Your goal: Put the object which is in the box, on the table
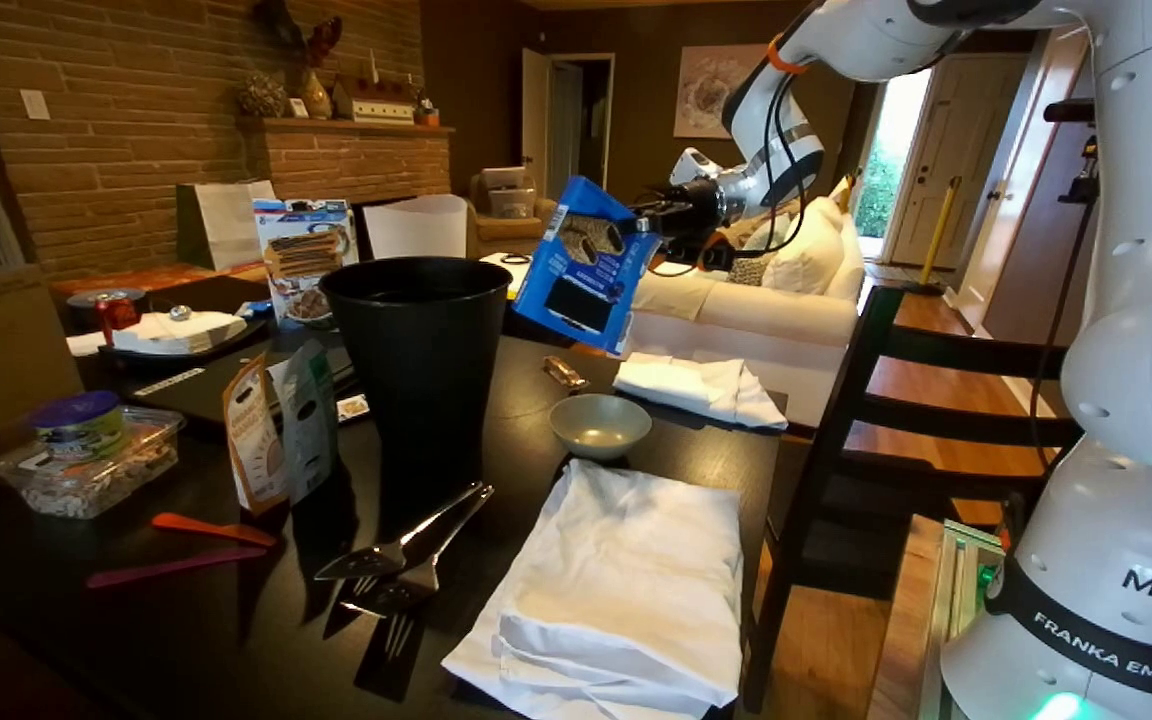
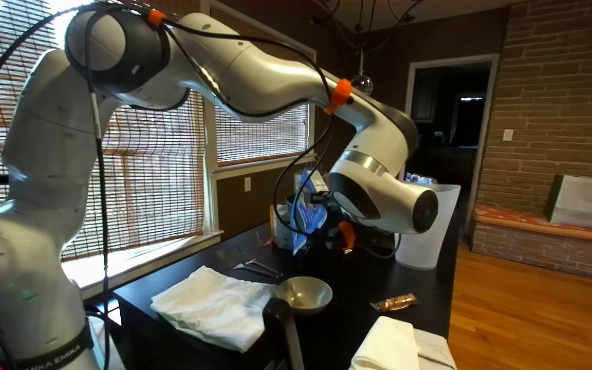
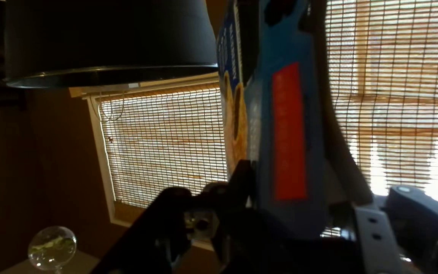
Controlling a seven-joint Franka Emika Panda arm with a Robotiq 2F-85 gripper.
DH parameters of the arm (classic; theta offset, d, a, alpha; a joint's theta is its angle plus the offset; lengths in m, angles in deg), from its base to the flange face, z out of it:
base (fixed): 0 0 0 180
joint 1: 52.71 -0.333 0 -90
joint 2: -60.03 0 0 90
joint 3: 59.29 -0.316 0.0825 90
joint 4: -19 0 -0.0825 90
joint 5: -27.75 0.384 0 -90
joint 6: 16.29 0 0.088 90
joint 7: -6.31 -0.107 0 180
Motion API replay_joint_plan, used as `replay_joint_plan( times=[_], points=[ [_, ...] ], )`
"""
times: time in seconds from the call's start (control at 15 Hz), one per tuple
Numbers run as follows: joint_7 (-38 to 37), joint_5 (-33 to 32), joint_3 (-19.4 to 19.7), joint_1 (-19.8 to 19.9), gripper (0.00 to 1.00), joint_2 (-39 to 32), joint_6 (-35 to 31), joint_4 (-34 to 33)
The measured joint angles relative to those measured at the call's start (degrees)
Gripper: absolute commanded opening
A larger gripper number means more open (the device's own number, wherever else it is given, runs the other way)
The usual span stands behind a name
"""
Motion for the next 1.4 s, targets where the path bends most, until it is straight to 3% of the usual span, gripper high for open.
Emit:
replay_joint_plan(
  times=[1.2, 1.27, 1.4],
  points=[
    [-3.1, 5.14, 1.5, 1.3, 0.09, -0.21, 3.19, 1.86],
    [-3.1, 5.14, 1.63, 1.34, 0.34, -0.21, 3.2, 1.88],
    [-3.04, 5.14, 1.84, 1.34, 0.34, -0.21, 3.16, 1.88]
  ],
)
